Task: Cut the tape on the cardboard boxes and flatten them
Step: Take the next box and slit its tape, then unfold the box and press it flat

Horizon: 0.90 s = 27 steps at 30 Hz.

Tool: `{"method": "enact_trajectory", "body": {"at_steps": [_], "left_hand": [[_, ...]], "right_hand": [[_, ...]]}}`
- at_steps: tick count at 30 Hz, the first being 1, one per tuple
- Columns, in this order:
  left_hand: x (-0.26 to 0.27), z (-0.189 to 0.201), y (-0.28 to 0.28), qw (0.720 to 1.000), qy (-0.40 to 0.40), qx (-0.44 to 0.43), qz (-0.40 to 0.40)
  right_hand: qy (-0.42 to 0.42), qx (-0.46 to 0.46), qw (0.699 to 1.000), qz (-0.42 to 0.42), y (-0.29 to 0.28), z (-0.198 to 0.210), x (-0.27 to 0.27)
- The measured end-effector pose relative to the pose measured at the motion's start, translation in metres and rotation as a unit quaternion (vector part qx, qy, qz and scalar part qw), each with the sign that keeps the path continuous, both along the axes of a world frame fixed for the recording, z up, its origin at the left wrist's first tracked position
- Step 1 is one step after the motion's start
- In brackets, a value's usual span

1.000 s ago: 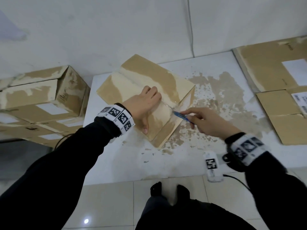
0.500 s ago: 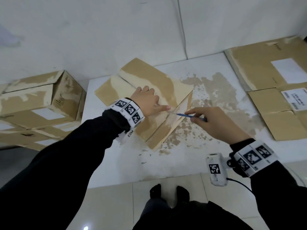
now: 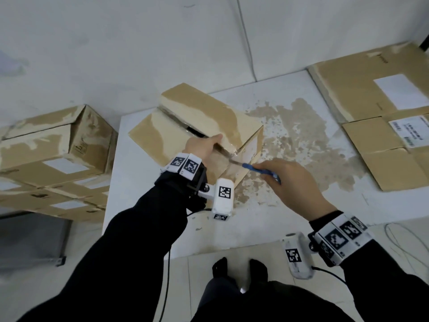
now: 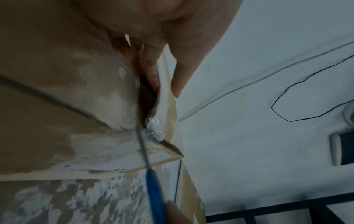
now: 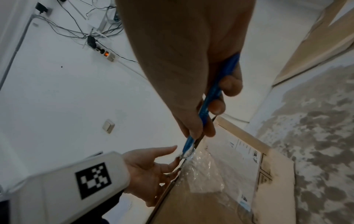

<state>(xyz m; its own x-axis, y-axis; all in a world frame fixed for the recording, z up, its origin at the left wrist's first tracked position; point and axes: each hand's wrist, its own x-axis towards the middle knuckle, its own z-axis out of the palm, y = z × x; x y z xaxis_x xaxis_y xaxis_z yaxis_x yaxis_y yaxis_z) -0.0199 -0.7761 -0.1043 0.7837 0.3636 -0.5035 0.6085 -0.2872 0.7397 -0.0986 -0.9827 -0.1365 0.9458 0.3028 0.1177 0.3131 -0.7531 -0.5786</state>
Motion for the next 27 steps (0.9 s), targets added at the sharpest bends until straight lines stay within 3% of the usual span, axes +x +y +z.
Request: {"method": "enact_trajectory", "body": {"at_steps": [3, 8, 13, 16, 19, 22, 24, 25, 27], "left_hand": [[0.005, -0.001, 0.000, 0.999, 0.001, 0.020, -0.029], [0.005, -0.011, 0.004, 0.999, -0.027, 0.024, -0.038], [0.007, -0.011, 0.013, 0.997, -0.041, -0.046, -0.043], [0.008, -0.013, 0.017, 0.995, -0.058, -0.035, -0.070], [0.007, -0.006, 0.021, 0.981, -0.096, 0.032, -0.168], [0.006, 0.004, 0.030, 0.926, -0.101, 0.223, -0.285], [0.009, 0.006, 0.036, 0.853, -0.103, 0.365, -0.359], [0.009, 0.005, 0.038, 0.815, -0.104, 0.411, -0.394], [0.010, 0.001, 0.042, 0.780, -0.115, 0.438, -0.432]], "right_hand": [[-0.034, -0.003, 0.999, -0.012, -0.002, 0.004, 0.006], [-0.007, -0.031, 0.999, 0.014, 0.005, 0.007, 0.018], [-0.036, -0.126, 0.990, -0.044, 0.008, 0.013, 0.034], [0.003, -0.020, 0.998, -0.067, -0.020, 0.005, 0.028], [0.081, 0.078, 0.978, -0.176, -0.060, -0.037, 0.015], [0.195, 0.044, 0.942, -0.269, -0.084, -0.097, 0.014], [0.223, 0.016, 0.930, -0.293, -0.086, -0.118, 0.014], [0.202, -0.004, 0.935, -0.291, -0.083, -0.121, 0.014], [0.083, -0.009, 0.963, -0.255, -0.066, -0.110, 0.014]]}}
